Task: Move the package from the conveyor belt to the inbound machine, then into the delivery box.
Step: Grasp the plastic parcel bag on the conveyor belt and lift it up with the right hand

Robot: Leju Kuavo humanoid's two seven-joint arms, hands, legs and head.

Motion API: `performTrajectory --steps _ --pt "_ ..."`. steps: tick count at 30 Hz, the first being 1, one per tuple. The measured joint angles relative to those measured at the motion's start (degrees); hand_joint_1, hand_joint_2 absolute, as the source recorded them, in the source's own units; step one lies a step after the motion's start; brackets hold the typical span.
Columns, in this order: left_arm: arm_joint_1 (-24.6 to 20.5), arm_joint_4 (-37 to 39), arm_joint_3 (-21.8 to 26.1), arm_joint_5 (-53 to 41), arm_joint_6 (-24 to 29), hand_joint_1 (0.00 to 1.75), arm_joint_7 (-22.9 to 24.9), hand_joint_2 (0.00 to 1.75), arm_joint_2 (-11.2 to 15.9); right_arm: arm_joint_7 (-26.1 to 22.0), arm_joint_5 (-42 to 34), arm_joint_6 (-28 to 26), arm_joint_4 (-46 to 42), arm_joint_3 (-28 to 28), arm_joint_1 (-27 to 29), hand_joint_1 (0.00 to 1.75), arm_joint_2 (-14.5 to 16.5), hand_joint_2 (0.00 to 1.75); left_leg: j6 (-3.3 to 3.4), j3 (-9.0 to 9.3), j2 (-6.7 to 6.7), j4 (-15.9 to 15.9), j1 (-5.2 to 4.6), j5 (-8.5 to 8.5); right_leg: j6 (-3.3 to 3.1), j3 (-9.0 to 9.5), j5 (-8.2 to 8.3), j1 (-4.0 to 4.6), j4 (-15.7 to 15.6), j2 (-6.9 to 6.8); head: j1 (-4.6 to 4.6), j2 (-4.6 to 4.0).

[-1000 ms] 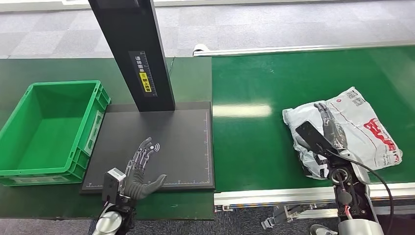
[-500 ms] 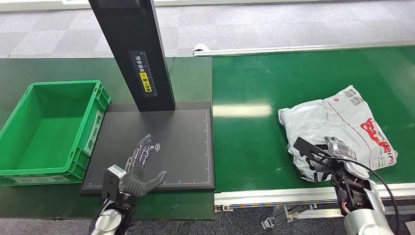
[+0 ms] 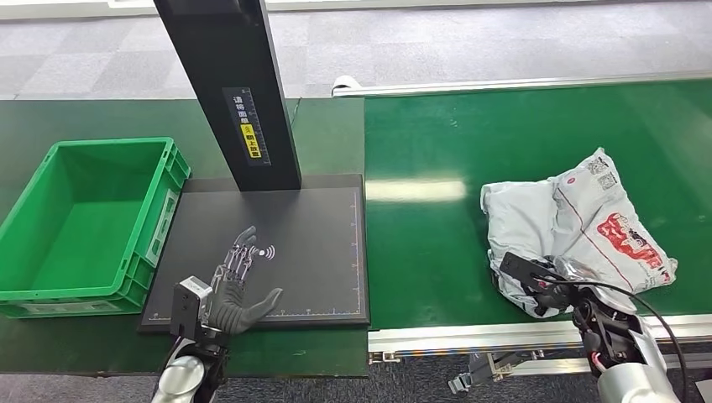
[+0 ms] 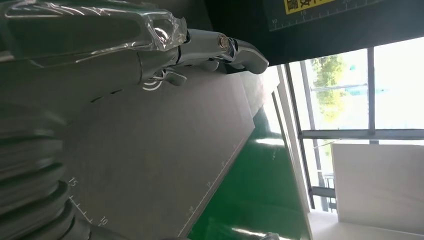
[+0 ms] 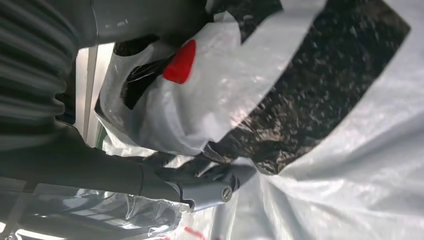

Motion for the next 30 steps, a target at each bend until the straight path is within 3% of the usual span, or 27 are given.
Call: performTrajectory --steps 6,11,16,19,26,30 --pt "2.3 -0.4 1.2 0.8 -0.3 0.00 -0.4 1.75 -0.3 -2.8 -3.5 -2.1 -10.5 -0.2 6.0 1.75 1.4 1.75 0.01 -0.01 -0.01 0.0 0.01 -0.03 0.00 0.00 -0.01 0.02 0.0 0.00 -0.01 0.00" --pt "2.9 -0.4 1.2 0.4 -0.7 0.00 -1.6 1.75 -1.0 -8.2 -8.5 -4.0 -21.7 -0.3 11.1 1.75 5.1 1.75 0.00 -0.04 0.01 0.0 0.03 -0.03 0.00 -0.07 -0.01 0.03 0.0 0.01 -0.02 0.00" --pt "3.0 -0.4 1.1 0.3 -0.7 0.00 -1.9 1.75 -1.4 -9.4 -9.8 -4.6 -27.3 -0.4 12.9 1.75 7.0 1.75 0.00 -0.05 0.01 0.0 0.01 -0.03 0.00 -0.06 -0.01 0.02 0.0 0.00 0.00 0.00" --pt "3.1 -0.4 1.1 -0.1 -0.2 0.00 -2.3 1.75 -1.4 -12.4 -12.6 -6.3 -29.0 -0.6 13.5 1.75 8.0 1.75 0.01 -0.06 0.02 0.0 0.00 -0.03 0.00 -0.06 -0.01 0.00 0.0 0.00 0.00 0.00" --pt "3.2 -0.8 0.8 -0.5 2.5 0.00 -4.1 1.75 -1.5 -20.6 -17.4 -14.9 -33.3 -0.6 14.0 1.75 11.6 1.75 0.01 -0.06 0.02 0.0 0.02 -0.03 0.00 -0.10 -0.01 0.02 0.0 0.01 -0.02 0.00" --pt "3.2 -1.8 0.8 -2.5 9.1 0.00 -6.3 1.75 -2.0 -25.5 -18.6 -18.9 -36.9 -0.4 14.8 1.75 13.1 1.75 0.01 -0.07 0.02 0.0 0.02 -0.03 0.00 -0.09 -0.01 0.03 0.0 0.01 -0.01 0.00"
